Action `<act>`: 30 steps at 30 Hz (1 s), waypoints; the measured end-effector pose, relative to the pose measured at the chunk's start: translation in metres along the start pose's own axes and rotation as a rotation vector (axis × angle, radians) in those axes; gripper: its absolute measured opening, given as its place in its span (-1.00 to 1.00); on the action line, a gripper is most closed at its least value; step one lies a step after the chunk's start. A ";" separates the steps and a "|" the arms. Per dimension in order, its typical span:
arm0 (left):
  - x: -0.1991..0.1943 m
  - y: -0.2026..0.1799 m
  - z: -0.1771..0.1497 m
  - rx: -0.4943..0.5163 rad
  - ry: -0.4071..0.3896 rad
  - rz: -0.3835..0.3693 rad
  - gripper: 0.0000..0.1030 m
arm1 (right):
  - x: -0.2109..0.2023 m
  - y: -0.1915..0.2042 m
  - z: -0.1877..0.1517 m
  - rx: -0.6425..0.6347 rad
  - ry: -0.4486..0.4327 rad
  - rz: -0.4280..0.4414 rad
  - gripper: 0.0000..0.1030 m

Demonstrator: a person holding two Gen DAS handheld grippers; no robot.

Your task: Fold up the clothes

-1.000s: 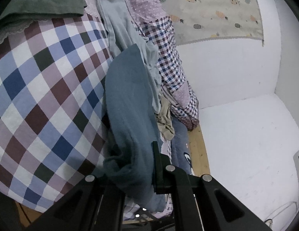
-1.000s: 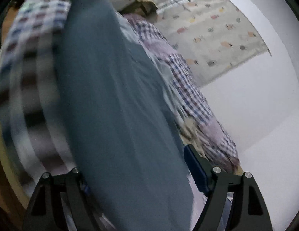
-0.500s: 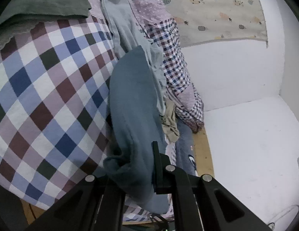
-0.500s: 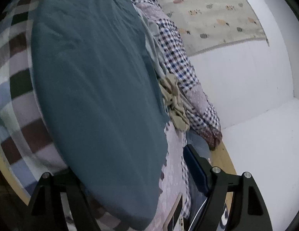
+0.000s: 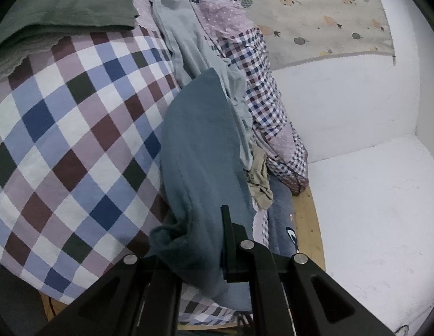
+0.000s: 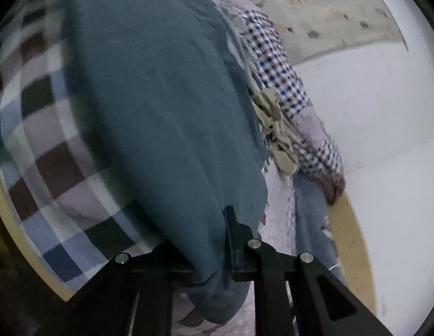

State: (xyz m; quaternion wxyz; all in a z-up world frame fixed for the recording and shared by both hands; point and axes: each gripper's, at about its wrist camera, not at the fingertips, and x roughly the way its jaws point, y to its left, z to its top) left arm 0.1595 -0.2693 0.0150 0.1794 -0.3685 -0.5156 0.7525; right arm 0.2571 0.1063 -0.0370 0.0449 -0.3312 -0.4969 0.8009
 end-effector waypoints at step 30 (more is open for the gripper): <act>-0.187 -0.201 -0.014 0.398 -0.201 -0.331 -0.93 | -0.256 -0.223 0.034 0.362 -0.393 -0.240 -0.85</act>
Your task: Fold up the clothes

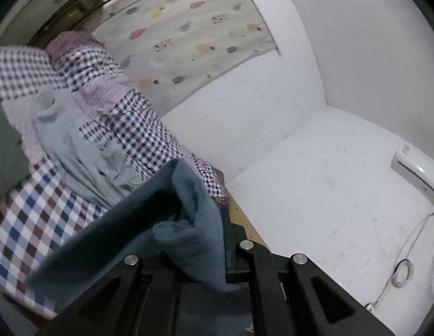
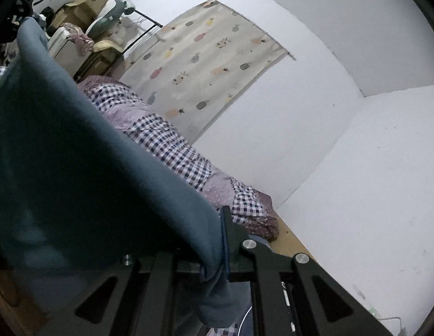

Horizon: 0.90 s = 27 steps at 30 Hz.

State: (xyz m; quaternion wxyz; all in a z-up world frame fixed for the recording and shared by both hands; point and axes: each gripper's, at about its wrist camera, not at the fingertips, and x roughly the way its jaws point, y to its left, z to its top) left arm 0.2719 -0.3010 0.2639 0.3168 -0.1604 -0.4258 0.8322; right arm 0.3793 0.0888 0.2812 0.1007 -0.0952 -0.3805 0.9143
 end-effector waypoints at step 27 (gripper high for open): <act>0.308 0.245 0.056 -0.277 0.322 0.508 -0.92 | 0.394 0.095 -0.069 0.044 0.510 0.441 -0.50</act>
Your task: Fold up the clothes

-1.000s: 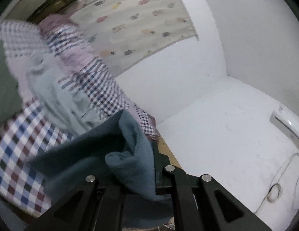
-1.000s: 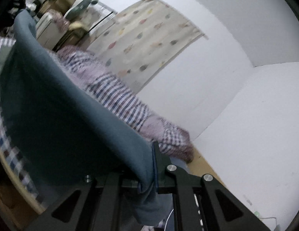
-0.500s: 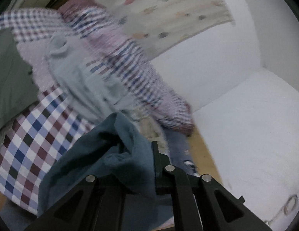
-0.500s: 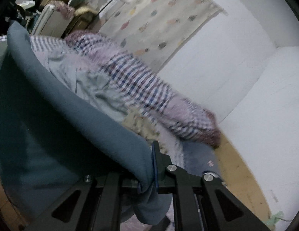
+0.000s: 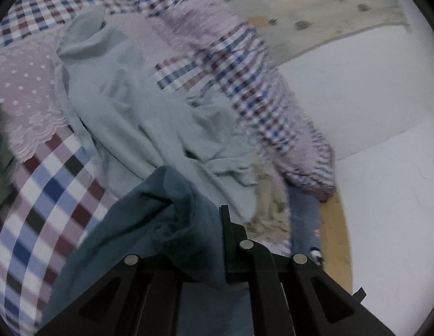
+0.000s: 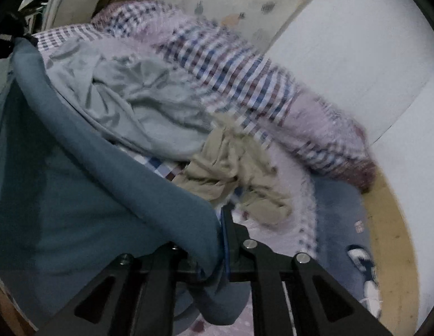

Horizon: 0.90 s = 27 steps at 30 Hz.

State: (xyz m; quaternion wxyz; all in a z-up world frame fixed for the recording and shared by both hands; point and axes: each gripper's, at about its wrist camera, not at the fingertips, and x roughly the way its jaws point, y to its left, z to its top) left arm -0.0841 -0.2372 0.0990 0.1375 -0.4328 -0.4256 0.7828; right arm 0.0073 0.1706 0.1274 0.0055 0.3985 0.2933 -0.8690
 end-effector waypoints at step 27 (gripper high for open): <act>-0.057 0.091 -0.165 0.108 0.021 0.004 0.65 | -0.043 0.034 -0.238 1.199 -0.114 0.603 0.61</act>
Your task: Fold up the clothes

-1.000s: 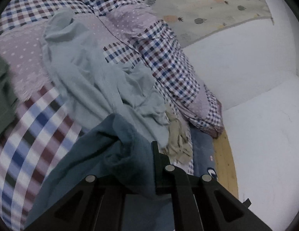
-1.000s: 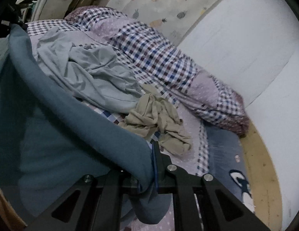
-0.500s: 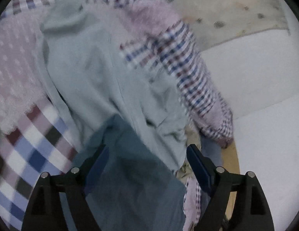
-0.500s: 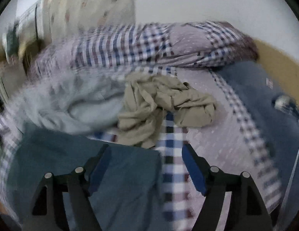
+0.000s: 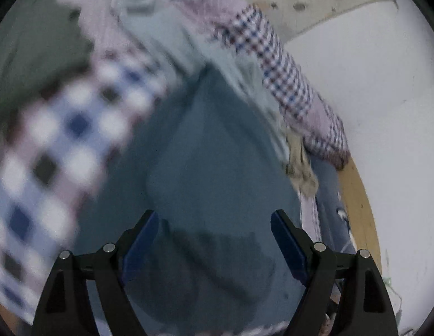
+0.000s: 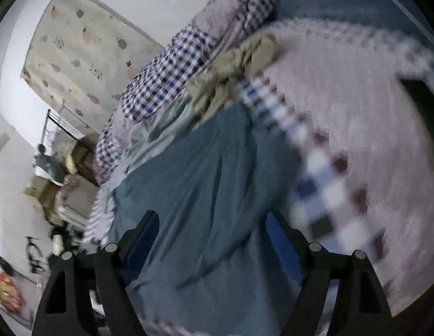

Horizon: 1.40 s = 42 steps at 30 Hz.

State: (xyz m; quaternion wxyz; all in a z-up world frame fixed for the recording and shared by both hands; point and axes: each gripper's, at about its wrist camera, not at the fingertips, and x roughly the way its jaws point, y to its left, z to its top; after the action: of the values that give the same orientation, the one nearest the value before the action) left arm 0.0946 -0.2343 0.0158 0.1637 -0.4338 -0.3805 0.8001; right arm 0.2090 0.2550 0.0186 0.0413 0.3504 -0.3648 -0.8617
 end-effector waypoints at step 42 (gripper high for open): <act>-0.016 -0.008 -0.014 0.005 -0.156 -0.067 -0.97 | 0.059 0.078 -0.048 -0.054 0.105 0.099 -0.92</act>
State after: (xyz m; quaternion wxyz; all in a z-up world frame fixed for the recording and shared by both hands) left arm 0.1144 -0.2321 0.0267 0.1612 -0.3570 -0.4044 0.8264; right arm 0.1805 0.1498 0.0127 0.1124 0.3756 -0.3554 -0.8485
